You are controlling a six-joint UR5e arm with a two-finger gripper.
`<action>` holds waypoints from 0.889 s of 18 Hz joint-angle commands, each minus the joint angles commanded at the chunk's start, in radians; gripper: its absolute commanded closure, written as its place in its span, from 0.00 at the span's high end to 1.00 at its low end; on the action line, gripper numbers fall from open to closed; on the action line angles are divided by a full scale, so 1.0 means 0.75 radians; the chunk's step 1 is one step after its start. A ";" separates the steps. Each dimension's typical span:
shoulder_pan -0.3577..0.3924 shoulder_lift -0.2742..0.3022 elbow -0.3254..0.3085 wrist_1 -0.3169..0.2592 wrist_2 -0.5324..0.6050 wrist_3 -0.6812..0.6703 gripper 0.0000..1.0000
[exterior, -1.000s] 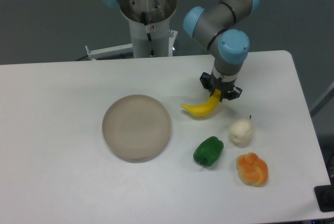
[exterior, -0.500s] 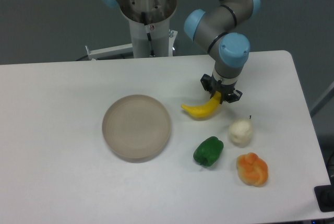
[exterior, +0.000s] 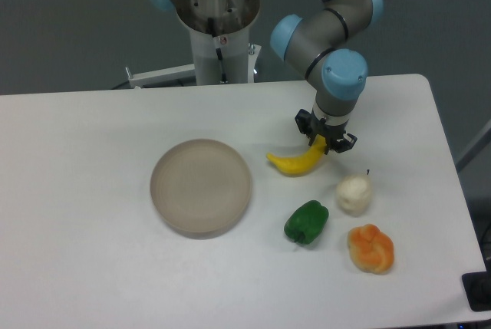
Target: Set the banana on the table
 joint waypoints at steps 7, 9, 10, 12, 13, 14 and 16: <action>-0.004 0.012 0.157 -0.004 -0.004 -0.002 0.99; -0.004 0.012 0.208 -0.004 -0.008 -0.008 1.00; -0.006 0.010 0.241 -0.004 -0.010 -0.018 1.00; -0.006 -0.006 0.315 -0.002 -0.016 -0.020 1.00; -0.006 -0.022 0.345 -0.002 -0.016 -0.022 1.00; -0.006 -0.039 0.382 0.000 -0.016 -0.016 1.00; -0.026 -0.088 0.484 0.000 -0.016 -0.020 1.00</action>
